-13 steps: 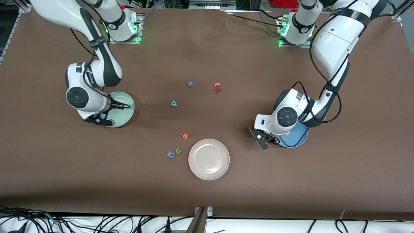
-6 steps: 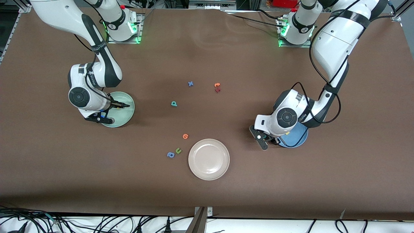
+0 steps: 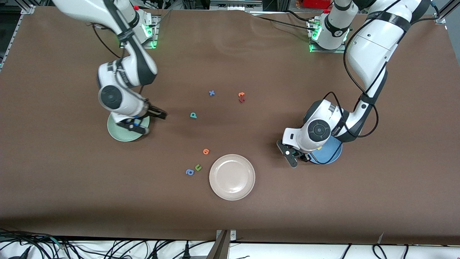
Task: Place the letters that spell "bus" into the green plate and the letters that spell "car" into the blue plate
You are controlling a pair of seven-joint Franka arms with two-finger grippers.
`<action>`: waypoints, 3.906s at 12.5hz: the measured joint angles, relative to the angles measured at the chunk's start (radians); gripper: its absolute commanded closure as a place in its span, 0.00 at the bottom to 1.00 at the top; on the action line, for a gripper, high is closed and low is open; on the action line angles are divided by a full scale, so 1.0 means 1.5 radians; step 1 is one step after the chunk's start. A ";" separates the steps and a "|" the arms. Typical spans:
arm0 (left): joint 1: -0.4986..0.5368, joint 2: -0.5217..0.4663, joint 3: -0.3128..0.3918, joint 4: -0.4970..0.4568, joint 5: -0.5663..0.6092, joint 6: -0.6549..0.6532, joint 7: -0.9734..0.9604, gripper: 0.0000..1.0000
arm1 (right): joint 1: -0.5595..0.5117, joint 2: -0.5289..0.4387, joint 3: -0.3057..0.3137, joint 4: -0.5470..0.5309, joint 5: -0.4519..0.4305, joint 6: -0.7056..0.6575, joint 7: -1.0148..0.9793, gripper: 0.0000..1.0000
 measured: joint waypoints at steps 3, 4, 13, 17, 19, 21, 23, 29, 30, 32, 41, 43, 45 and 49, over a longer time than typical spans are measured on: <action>0.000 0.001 0.000 0.002 0.000 0.004 0.000 0.89 | 0.035 0.014 0.041 0.003 0.000 0.079 0.058 0.01; 0.000 0.001 0.001 0.003 0.000 0.005 0.000 0.90 | 0.051 0.028 0.041 0.003 0.001 0.107 0.075 0.01; 0.018 -0.058 -0.002 0.030 -0.001 -0.076 0.000 0.86 | 0.090 0.116 0.039 0.003 0.000 0.208 0.118 0.10; 0.077 -0.081 -0.002 0.012 -0.036 -0.176 0.009 0.00 | 0.090 0.137 0.039 0.003 0.000 0.239 0.118 0.28; 0.090 -0.082 -0.005 -0.002 -0.056 -0.184 0.010 0.00 | 0.090 0.137 0.039 0.003 0.000 0.239 0.118 0.45; 0.091 -0.093 -0.020 0.006 -0.074 -0.203 0.008 0.00 | 0.091 0.135 0.040 0.005 0.000 0.242 0.118 0.54; 0.091 -0.128 -0.028 0.013 -0.126 -0.218 0.007 0.00 | 0.091 0.135 0.041 0.006 0.000 0.243 0.118 0.66; 0.089 -0.289 -0.051 0.028 -0.162 -0.407 -0.209 0.00 | 0.092 0.133 0.041 0.008 0.000 0.241 0.118 0.83; 0.088 -0.325 -0.059 0.029 -0.162 -0.441 -0.267 0.00 | 0.092 0.132 0.038 0.009 0.000 0.231 0.118 0.83; 0.087 -0.391 -0.055 0.030 -0.162 -0.471 -0.327 0.00 | 0.092 0.115 0.020 0.020 -0.001 0.174 0.105 0.83; -0.017 -0.503 0.152 0.018 -0.190 -0.444 -0.291 0.00 | 0.085 0.026 -0.223 0.062 -0.001 -0.121 -0.287 0.83; -0.012 -0.503 0.152 0.017 -0.201 -0.469 -0.291 0.00 | 0.074 0.036 -0.250 0.033 0.001 -0.097 -0.338 0.83; 0.015 -0.504 0.138 0.018 -0.210 -0.479 -0.289 0.00 | 0.070 0.045 -0.251 0.001 0.017 -0.056 -0.345 0.83; 0.066 -0.504 0.084 0.018 -0.211 -0.480 -0.285 0.00 | 0.073 0.054 -0.246 -0.011 0.061 -0.041 -0.346 0.62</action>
